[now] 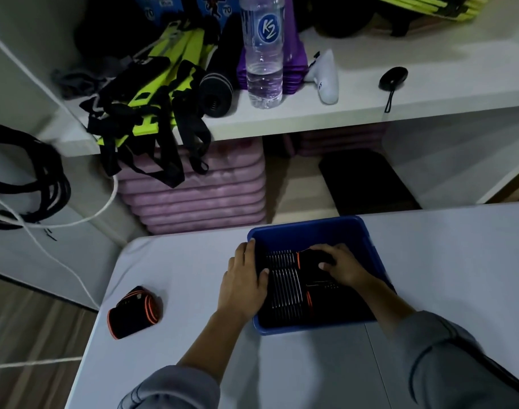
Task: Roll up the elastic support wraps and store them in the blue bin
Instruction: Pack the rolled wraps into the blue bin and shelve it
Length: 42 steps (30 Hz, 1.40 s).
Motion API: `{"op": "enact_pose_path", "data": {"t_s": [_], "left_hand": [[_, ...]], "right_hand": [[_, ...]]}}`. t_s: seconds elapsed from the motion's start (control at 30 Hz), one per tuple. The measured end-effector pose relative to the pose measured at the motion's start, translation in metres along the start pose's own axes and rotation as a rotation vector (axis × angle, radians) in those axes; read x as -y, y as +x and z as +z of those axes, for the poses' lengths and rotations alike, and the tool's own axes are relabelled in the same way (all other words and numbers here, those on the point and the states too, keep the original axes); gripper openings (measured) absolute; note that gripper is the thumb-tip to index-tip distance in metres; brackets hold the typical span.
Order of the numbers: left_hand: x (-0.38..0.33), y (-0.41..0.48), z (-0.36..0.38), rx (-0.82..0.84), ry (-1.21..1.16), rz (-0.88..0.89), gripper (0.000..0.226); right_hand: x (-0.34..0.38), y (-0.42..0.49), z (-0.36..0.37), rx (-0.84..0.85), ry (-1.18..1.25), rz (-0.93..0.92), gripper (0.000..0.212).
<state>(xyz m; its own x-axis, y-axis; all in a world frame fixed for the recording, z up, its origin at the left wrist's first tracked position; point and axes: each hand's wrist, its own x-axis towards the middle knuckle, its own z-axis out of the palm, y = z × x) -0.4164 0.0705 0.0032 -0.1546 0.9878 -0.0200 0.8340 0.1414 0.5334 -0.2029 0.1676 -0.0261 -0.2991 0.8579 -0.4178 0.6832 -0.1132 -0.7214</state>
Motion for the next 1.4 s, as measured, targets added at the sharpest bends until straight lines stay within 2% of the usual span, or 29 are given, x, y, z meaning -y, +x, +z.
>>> {"op": "enact_pose_path", "data": {"t_s": [0.13,0.2,0.27,0.33,0.43,0.57,0.63,0.73,0.77,0.83,0.9,1.03,1.23,1.4], "left_hand": [[0.002,0.0,-0.003,-0.007,0.019,-0.005,0.058],[0.003,-0.001,-0.008,-0.037,0.01,-0.008,0.054],[0.008,-0.005,-0.016,-0.092,-0.002,-0.01,0.047],[0.02,-0.011,-0.025,-0.15,-0.011,-0.031,0.04],[0.057,-0.026,-0.042,-0.221,-0.023,-0.123,0.032],[0.118,-0.053,-0.065,-0.36,0.005,-0.331,0.025],[0.147,-0.067,-0.075,-0.451,0.02,-0.444,0.023],[0.185,-0.083,-0.085,-0.491,0.003,-0.596,0.031],[0.196,-0.087,-0.087,-0.467,-0.032,-0.631,0.034],[0.214,-0.092,-0.089,-0.372,-0.133,-0.669,0.04],[0.228,-0.095,-0.091,-0.254,-0.187,-0.621,0.05],[0.251,-0.097,-0.089,-0.092,-0.229,-0.582,0.053],[0.253,-0.092,-0.089,-0.094,-0.256,-0.537,0.053],[0.257,-0.087,-0.083,-0.112,-0.232,-0.431,0.046]], "right_hand": [[0.004,-0.012,-0.006,-0.017,0.002,-0.01,0.051],[0.014,-0.018,-0.005,-0.079,0.006,-0.015,0.053],[0.032,-0.026,0.0,-0.288,0.004,-0.091,0.047],[0.056,-0.038,0.01,-0.523,0.09,-0.248,0.034],[0.103,-0.051,0.039,-0.626,0.226,-0.476,0.023],[0.152,-0.044,0.101,-0.494,0.27,-0.643,0.02],[0.163,-0.037,0.144,-0.399,0.243,-0.644,0.023],[0.162,-0.021,0.211,-0.012,0.081,-0.525,0.039],[0.161,-0.015,0.231,0.123,0.002,-0.481,0.047],[0.158,-0.005,0.262,0.269,-0.118,-0.44,0.063],[0.158,0.003,0.284,0.306,-0.159,-0.444,0.072],[0.166,0.013,0.31,0.328,-0.161,-0.491,0.076],[0.172,0.026,0.333,0.305,-0.116,-0.443,0.066],[0.174,0.022,0.326,0.286,-0.035,-0.42,0.057]]}}
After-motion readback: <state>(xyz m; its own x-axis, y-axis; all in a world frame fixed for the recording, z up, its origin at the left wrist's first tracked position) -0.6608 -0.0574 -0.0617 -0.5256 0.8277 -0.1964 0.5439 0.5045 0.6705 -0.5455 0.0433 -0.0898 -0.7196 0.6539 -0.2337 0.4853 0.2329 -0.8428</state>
